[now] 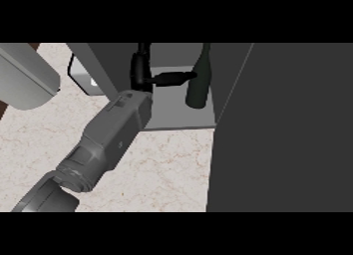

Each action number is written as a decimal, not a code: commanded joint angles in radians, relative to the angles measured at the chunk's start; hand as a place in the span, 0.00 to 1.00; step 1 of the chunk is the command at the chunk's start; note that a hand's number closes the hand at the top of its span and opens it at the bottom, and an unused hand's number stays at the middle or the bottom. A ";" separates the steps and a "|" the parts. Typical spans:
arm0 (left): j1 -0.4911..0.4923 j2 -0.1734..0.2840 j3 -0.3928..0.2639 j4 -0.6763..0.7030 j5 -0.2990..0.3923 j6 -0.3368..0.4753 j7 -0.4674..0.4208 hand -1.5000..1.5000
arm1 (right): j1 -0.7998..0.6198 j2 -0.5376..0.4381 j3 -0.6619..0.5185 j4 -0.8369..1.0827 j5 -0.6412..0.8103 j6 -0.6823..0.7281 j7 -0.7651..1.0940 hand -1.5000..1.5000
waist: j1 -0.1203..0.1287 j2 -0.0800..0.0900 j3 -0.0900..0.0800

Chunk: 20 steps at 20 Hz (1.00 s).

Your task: Pick up the wine, place it into the cabinet and close the cabinet

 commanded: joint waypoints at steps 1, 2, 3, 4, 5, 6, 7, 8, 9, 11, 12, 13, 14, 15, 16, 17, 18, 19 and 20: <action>0.058 0.009 0.007 -0.067 -0.006 -0.032 -0.043 0.00 | 0.005 -0.022 -0.016 -0.206 -0.059 -0.032 0.145 0.00 | 0.035 -0.012 -0.001; 0.044 0.007 0.003 -0.093 -0.014 -0.031 -0.018 0.00 | -0.005 -0.023 -0.049 -0.166 -0.085 -0.020 0.111 0.00 | 0.036 -0.012 0.000; 0.053 0.045 0.002 -0.101 -0.017 -0.055 -0.013 0.00 | -0.018 -0.005 -0.031 -0.193 -0.060 -0.054 0.146 0.00 | 0.039 -0.013 -0.001; 0.064 0.039 -0.006 -0.132 -0.019 -0.058 0.012 0.00 | 0.007 0.003 0.001 -0.201 -0.040 -0.058 0.141 0.00 | 0.044 -0.018 -0.001; 0.074 0.010 -0.012 -0.173 -0.020 -0.028 0.027 0.00 | 0.037 -0.026 -0.039 -0.205 -0.066 -0.032 0.121 0.00 | 0.047 -0.021 0.000; 0.140 0.029 -0.010 -0.190 -0.020 -0.077 0.002 0.00 | 0.054 -0.007 -0.005 -0.169 -0.049 -0.029 0.078 0.00 | 0.044 -0.018 0.000; 0.159 -0.008 -0.010 -0.214 -0.023 -0.037 -0.043 0.00 | 0.050 0.004 0.040 -0.202 0.006 -0.052 0.101 0.00 | 0.043 -0.019 -0.001; 0.100 0.004 -0.016 -0.251 -0.023 -0.008 0.039 0.00 | 0.002 -0.007 -0.026 -0.213 -0.069 -0.060 0.141 0.00 | 0.054 -0.022 0.000; 0.146 0.007 -0.016 -0.293 -0.024 -0.015 0.033 0.00 | 0.020 -0.022 -0.021 -0.198 -0.059 -0.040 0.128 0.00 | 0.051 -0.020 0.000; 0.214 0.012 -0.036 -0.355 -0.035 -0.037 0.037 0.00 | 0.001 -0.023 -0.025 -0.199 -0.048 -0.048 0.141 0.00 | 0.051 -0.019 0.000; 0.213 -0.017 -0.053 -0.384 -0.054 0.015 0.016 0.00 | 0.035 -0.024 -0.014 -0.234 -0.053 -0.053 0.149 0.00 | 0.048 -0.022 0.000; 0.240 -0.018 -0.072 -0.436 -0.052 0.025 0.067 0.00 | 0.069 -0.033 -0.032 -0.221 -0.061 -0.035 0.102 0.00 | 0.056 -0.029 0.001; 0.302 0.006 -0.073 -0.461 -0.048 -0.014 0.052 0.00 | -0.029 -0.003 0.017 -0.210 -0.020 -0.081 0.175 0.00 | 0.067 -0.024 -0.001; 0.297 -0.004 -0.085 -0.519 -0.058 0.035 0.084 0.00 | 0.030 -0.005 0.026 -0.209 -0.005 -0.069 0.122 0.00 | 0.056 -0.025 0.000; 0.323 0.028 -0.108 -0.563 -0.068 0.006 0.112 0.00 | -0.032 -0.017 -0.010 -0.206 -0.031 -0.078 0.172 0.00 | 0.065 -0.023 -0.001; 0.356 0.012 -0.108 -0.585 -0.067 0.030 0.102 0.00 | 0.018 -0.013 0.042 -0.247 -0.014 -0.087 0.194 0.00 | 0.055 -0.024 -0.001; 0.383 0.028 -0.111 -0.622 -0.073 0.015 0.103 0.00 | 0.010 -0.020 0.002 -0.210 -0.038 -0.065 0.133 0.00 | 0.051 -0.019 0.000; 0.461 0.015 -0.157 -0.676 -0.083 0.007 0.092 0.00 | 0.029 -0.020 0.010 -0.221 -0.034 -0.071 0.134 0.00 | 0.063 -0.029 0.000; 0.436 0.051 -0.122 -0.727 -0.064 0.005 0.131 0.00 | -0.016 -0.026 -0.013 -0.210 -0.028 -0.077 0.154 0.00 | 0.056 -0.020 0.000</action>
